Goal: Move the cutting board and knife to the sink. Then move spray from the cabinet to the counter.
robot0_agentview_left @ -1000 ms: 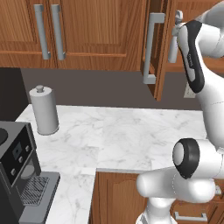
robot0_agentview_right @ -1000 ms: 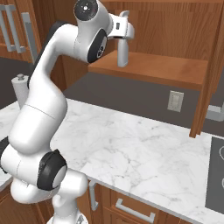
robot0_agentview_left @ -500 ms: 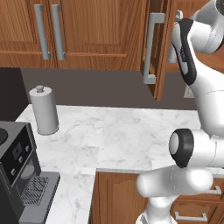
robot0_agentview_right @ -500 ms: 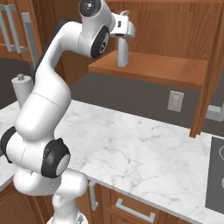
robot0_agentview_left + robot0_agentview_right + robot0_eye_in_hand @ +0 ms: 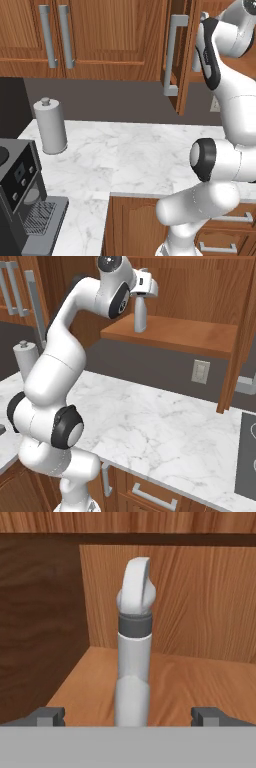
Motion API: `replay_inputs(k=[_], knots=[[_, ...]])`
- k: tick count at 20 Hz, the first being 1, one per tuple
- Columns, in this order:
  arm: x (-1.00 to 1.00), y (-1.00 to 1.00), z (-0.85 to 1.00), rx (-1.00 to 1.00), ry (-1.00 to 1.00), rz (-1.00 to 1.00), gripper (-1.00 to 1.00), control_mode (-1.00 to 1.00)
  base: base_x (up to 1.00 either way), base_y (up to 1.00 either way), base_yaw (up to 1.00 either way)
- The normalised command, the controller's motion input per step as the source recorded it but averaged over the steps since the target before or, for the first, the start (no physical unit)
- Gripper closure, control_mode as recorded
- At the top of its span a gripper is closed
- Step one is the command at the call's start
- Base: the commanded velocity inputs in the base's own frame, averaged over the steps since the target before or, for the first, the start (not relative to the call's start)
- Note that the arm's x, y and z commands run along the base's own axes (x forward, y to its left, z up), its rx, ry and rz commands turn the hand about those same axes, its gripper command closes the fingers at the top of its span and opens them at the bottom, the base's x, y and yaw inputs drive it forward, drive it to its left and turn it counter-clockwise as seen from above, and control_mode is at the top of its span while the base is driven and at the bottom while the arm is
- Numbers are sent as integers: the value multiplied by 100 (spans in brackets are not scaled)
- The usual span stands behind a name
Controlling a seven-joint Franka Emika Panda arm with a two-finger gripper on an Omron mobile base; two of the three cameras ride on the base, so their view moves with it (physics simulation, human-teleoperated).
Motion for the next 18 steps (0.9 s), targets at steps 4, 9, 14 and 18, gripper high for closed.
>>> replay_inputs(k=[4, 9, 14, 18], knots=[[20, -4, -3, 0, 0, 0, -100, -100, 0, 0, 0], [20, 0, -2, 0, 0, 0, -100, -100, 0, 0, 0], [18, -1, -1, 0, 0, 0, -100, -100, 0, 0, 0], [16, -4, -1, 0, 0, 0, -100, -100, 0, 0, 0]])
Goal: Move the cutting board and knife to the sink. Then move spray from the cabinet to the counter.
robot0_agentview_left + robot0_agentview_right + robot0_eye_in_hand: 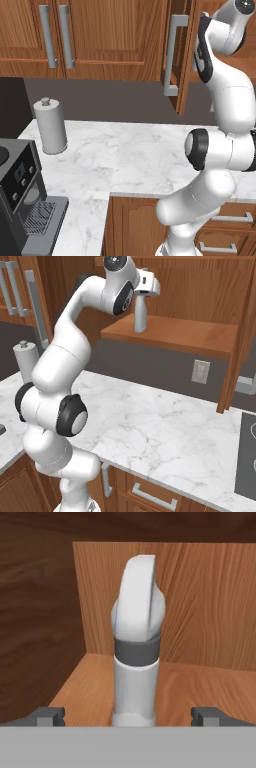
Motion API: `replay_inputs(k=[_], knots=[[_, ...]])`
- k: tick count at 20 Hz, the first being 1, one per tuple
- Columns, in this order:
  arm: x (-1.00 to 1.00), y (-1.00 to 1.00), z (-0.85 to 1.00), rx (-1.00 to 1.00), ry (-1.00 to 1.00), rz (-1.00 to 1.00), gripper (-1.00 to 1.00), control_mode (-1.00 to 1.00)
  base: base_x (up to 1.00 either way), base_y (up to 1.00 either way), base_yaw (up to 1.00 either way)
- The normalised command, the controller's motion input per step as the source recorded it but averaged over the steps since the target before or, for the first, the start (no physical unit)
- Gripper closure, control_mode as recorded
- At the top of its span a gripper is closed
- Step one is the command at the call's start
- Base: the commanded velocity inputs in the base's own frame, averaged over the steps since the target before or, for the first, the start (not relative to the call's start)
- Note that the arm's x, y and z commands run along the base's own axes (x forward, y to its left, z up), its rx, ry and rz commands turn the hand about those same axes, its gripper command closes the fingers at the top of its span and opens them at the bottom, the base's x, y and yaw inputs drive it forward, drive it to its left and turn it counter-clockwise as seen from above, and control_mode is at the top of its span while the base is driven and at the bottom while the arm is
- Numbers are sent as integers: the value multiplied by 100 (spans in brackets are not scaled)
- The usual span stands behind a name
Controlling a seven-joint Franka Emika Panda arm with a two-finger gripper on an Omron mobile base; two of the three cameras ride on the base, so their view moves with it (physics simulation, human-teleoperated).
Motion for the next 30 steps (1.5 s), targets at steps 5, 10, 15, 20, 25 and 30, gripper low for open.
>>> replay_inputs(k=[5, 10, 15, 20, 25, 30], knots=[[16, -8, -2, 0, 0, 0, -100, -100, 0, 0, 0], [15, -8, -4, 0, 0, 0, -100, -100, 0, 0, 0], [16, -5, -4, 0, 0, 0, -100, -100, 0, 0, 0], [17, -4, -2, 0, 0, 0, -100, -100, 0, 0, 0], [12, -5, 0, 0, 0, 0, -100, -100, 0, 0, 0], [2, 0, 0, 0, 0, 0, 100, -100, 0, 0, 0]])
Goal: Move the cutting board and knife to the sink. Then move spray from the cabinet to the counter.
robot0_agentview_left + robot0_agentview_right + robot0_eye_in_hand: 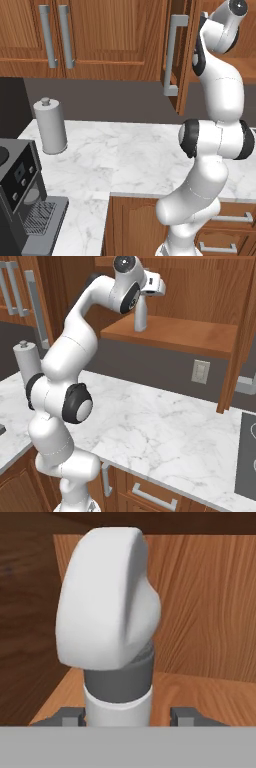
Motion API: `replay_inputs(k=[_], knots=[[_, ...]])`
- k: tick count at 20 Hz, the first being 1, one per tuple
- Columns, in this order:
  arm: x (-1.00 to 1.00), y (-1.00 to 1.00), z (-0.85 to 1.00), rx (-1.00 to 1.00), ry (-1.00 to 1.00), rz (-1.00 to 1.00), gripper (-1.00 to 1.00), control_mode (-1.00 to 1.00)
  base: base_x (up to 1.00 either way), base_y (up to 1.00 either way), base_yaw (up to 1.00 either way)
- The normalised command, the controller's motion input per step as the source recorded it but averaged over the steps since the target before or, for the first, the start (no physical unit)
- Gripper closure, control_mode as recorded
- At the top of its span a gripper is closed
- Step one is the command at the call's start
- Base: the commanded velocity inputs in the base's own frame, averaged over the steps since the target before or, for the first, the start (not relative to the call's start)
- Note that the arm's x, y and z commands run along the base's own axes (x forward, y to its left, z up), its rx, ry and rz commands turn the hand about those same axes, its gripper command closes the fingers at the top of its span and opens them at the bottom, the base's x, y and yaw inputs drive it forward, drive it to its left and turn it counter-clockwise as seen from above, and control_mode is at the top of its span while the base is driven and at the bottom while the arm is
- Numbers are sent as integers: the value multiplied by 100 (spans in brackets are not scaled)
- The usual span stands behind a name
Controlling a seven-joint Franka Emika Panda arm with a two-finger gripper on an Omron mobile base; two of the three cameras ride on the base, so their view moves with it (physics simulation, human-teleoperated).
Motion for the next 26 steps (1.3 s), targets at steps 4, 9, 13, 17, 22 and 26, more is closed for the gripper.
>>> replay_inputs(k=[4, 9, 13, 17, 22, 26], knots=[[0, 0, 0, 0, 0, 0, 100, -100, 0, 0, 0], [0, 0, 0, 0, 0, 0, 100, -100, 0, 0, 0], [0, 0, 0, 0, 0, 0, 100, -100, 0, 0, 0], [0, 0, 5, 0, -1, 0, 100, -100, 0, 0, 0], [0, 0, 5, 0, -2, 0, 100, -100, 0, 0, 0], [-1, 0, 0, 0, -2, 0, 100, -100, 0, 0, 0]])
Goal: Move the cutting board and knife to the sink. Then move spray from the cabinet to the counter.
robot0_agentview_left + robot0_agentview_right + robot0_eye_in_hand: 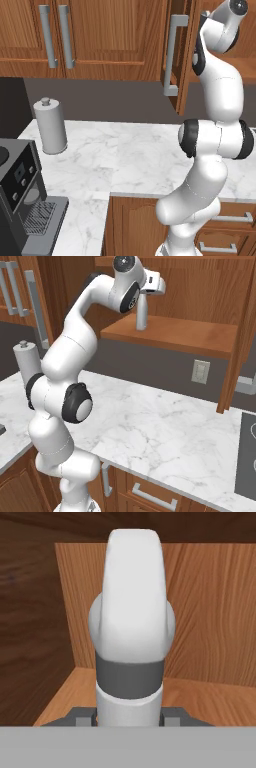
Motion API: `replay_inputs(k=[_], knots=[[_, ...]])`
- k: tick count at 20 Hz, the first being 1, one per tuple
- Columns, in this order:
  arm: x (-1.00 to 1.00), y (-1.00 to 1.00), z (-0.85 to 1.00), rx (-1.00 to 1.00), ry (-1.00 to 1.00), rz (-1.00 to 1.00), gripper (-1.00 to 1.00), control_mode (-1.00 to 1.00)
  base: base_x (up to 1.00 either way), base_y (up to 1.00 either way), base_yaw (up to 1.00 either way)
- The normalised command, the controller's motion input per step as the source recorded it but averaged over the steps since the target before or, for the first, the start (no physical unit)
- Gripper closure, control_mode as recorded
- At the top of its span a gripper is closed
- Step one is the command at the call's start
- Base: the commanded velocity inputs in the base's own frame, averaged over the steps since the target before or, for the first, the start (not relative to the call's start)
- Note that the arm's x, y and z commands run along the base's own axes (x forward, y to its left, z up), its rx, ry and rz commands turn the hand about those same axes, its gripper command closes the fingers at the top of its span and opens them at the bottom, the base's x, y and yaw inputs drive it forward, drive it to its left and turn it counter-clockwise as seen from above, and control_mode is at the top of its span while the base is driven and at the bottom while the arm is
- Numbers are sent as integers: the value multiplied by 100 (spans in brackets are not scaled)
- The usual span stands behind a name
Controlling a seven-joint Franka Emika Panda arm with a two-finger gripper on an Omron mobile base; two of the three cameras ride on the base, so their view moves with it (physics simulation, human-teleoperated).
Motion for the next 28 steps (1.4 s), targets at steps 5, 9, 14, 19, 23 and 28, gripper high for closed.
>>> replay_inputs(k=[5, 9, 14, 19, 23, 28], knots=[[-18, 0, 11, 0, -9, 0, 100, -100, 0, 0, 0], [-43, -2, 5, 0, -5, 0, 100, -100, 0, 0, 0], [-59, -10, 1, 0, -1, 0, 100, -100, 0, 0, 0], [-73, -16, 2, 0, 0, 0, 100, -100, 0, 0, 0], [-97, -17, 0, 0, 0, 0, 100, -100, 0, 0, 0], [-100, -2, -2, 0, 0, 0, 100, -100, 0, 0, 0]])
